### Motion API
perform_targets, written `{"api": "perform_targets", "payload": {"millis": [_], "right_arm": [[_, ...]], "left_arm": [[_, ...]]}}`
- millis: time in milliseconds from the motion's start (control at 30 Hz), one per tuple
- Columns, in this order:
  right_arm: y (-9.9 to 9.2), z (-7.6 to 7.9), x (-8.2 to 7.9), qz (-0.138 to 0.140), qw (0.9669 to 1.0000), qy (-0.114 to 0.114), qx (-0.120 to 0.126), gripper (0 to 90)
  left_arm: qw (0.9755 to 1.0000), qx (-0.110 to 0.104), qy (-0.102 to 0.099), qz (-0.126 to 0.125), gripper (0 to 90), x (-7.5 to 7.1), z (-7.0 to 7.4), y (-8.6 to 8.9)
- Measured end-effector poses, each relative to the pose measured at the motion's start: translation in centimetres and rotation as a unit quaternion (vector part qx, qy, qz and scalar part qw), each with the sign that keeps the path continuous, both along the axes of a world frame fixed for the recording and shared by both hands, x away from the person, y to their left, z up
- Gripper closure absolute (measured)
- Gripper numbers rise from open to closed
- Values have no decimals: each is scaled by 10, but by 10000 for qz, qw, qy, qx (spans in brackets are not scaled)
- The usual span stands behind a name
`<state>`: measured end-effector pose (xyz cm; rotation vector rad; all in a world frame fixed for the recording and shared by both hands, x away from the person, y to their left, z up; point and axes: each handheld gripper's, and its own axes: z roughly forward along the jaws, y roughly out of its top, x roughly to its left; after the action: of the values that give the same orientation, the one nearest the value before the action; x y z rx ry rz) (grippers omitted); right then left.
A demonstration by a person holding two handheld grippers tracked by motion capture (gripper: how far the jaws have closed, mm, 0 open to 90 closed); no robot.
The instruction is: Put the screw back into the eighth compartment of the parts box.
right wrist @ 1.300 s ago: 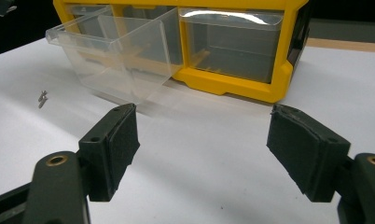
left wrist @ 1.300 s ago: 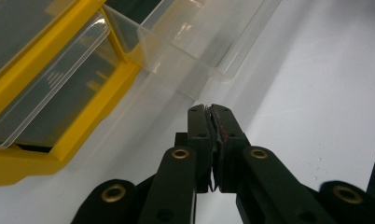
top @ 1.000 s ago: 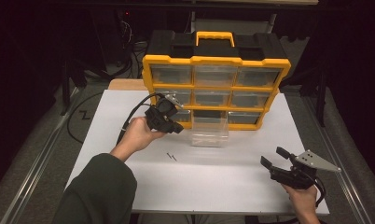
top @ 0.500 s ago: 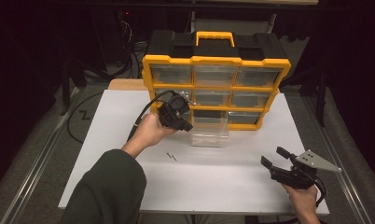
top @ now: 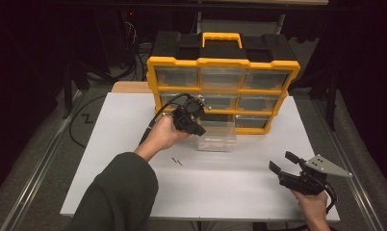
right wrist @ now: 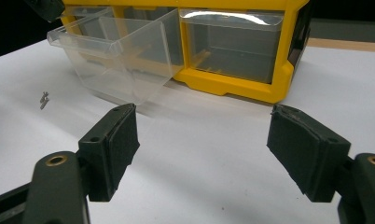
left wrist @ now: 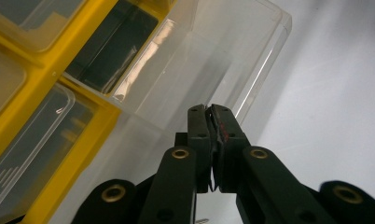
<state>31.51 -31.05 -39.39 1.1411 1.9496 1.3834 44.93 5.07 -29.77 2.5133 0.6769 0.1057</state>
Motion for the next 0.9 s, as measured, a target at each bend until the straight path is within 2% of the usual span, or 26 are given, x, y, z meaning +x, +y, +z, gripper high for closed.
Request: {"api": "perform_targets", "payload": {"millis": [900], "right_arm": [[1,0,0,14,10000,-4,12,259]], "left_arm": [[9993,373,10,24,868,6,-11,-15]]}}
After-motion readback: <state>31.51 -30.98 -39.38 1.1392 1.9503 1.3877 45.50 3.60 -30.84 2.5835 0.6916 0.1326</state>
